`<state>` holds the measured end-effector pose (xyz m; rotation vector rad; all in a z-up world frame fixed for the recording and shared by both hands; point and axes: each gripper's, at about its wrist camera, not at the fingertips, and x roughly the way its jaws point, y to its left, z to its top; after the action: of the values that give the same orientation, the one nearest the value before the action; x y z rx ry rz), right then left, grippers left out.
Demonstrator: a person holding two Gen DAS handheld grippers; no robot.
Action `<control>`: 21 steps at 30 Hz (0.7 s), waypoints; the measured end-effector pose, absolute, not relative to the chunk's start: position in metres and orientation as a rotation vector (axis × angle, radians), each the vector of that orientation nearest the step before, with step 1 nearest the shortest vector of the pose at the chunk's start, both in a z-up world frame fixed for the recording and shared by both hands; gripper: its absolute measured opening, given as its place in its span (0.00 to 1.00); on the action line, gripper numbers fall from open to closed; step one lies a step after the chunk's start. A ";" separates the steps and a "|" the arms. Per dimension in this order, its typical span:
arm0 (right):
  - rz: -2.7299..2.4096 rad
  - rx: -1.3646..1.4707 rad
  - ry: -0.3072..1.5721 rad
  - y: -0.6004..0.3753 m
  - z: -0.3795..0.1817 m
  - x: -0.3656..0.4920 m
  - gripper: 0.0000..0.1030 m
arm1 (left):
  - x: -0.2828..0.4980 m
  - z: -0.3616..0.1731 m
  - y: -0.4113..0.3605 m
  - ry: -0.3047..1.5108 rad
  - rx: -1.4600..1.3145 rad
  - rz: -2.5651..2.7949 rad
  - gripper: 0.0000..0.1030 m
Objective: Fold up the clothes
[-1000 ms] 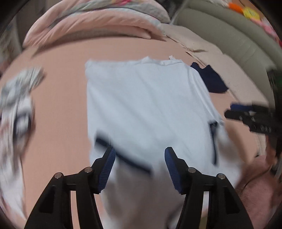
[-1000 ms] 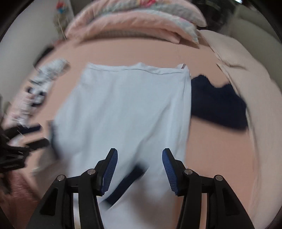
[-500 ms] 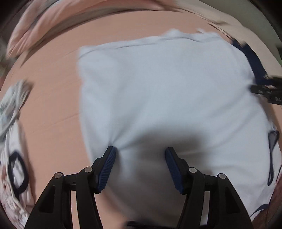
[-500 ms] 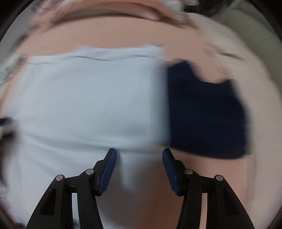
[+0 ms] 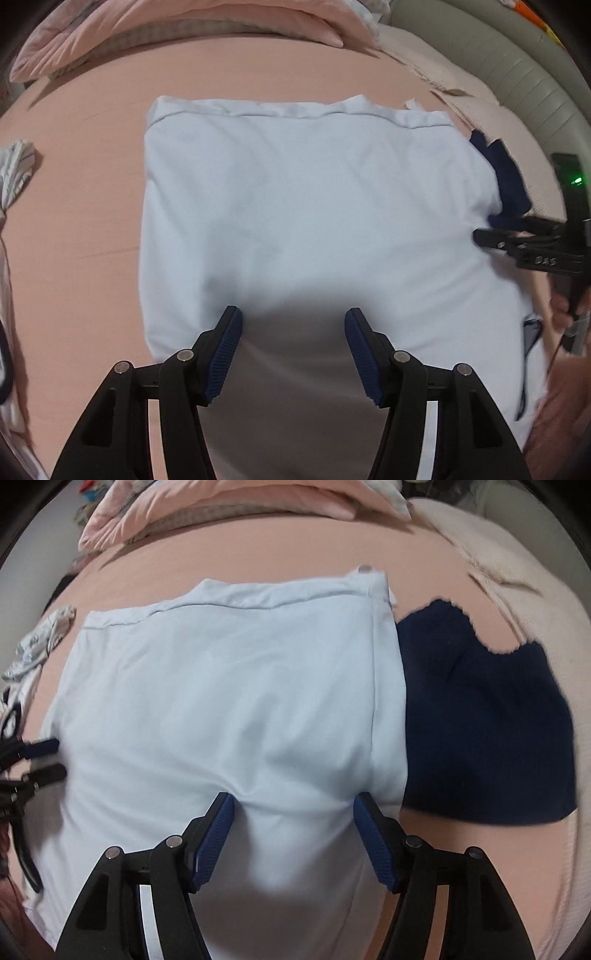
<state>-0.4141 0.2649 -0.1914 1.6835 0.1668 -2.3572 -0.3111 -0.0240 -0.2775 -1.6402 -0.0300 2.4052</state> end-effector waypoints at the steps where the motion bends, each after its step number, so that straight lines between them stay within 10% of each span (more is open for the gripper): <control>1: -2.376 1.692 0.150 0.273 -0.190 -0.414 0.49 | -0.312 -0.276 -0.033 -0.020 -1.661 2.437 0.48; 3: -2.381 1.725 0.075 0.294 -0.189 -0.413 0.30 | -0.314 -0.272 -0.054 -0.076 -1.688 2.497 0.47; 21: -2.199 1.676 0.072 0.250 -0.191 -0.495 0.34 | -0.407 -0.269 -0.058 -0.082 -1.626 2.328 0.47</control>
<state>-0.4945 0.2500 -0.1910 1.6758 0.0723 -2.1992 -0.4072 -0.0583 -0.2686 -1.6262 -0.0818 2.3284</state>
